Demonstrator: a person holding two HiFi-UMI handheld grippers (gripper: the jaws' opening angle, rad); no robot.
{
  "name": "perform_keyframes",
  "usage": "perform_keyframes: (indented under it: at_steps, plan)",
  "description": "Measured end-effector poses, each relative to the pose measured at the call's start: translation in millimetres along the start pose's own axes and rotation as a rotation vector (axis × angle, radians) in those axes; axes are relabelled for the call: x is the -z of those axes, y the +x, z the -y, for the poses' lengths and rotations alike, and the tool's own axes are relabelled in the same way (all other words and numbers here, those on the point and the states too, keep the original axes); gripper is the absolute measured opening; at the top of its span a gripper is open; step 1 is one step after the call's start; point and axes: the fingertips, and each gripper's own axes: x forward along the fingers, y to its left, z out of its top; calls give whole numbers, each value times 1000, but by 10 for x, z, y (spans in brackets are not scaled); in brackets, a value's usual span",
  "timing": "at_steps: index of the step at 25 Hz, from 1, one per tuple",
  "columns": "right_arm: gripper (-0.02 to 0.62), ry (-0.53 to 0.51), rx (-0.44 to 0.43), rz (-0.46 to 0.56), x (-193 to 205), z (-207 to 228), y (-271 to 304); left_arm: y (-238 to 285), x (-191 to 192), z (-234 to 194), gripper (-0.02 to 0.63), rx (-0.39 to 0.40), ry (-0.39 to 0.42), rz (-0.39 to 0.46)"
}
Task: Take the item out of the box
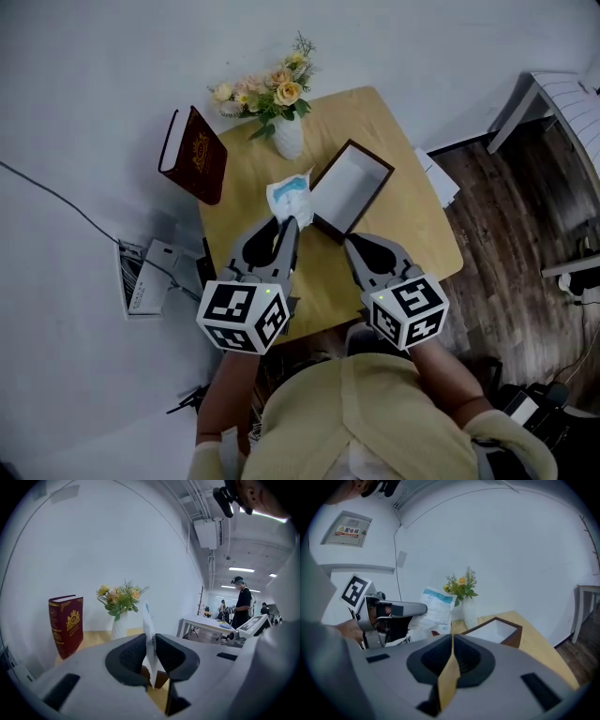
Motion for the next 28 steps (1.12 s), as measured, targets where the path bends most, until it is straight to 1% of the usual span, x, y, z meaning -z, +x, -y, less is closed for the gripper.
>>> perform_keyframes:
  at_steps: [3, 6, 10, 15, 18, 21, 28]
  plan:
    - [32, -7, -3, -1, 14, -92, 5, -196, 23, -100, 75, -39, -49, 60]
    - [31, -15, -6, -5, 30, -176, 8, -316, 113, -157, 75, -56, -83, 76]
    - [31, -29, -12, -10, 40, -276, 24, -453, 199, -246, 75, -101, -73, 95]
    - [31, -42, -16, -20, 55, -346, 43, -581, 270, -307, 75, -137, -47, 132]
    - [31, -48, -21, -22, 70, -388, 53, -667, 346, -359, 75, -158, -57, 145]
    - [31, -49, -27, -23, 83, -416, 64, -734, 429, -387, 75, -168, -72, 149]
    - [32, -54, -39, -29, 122, -476, 96, -883, 592, -431, 75, -203, -72, 138]
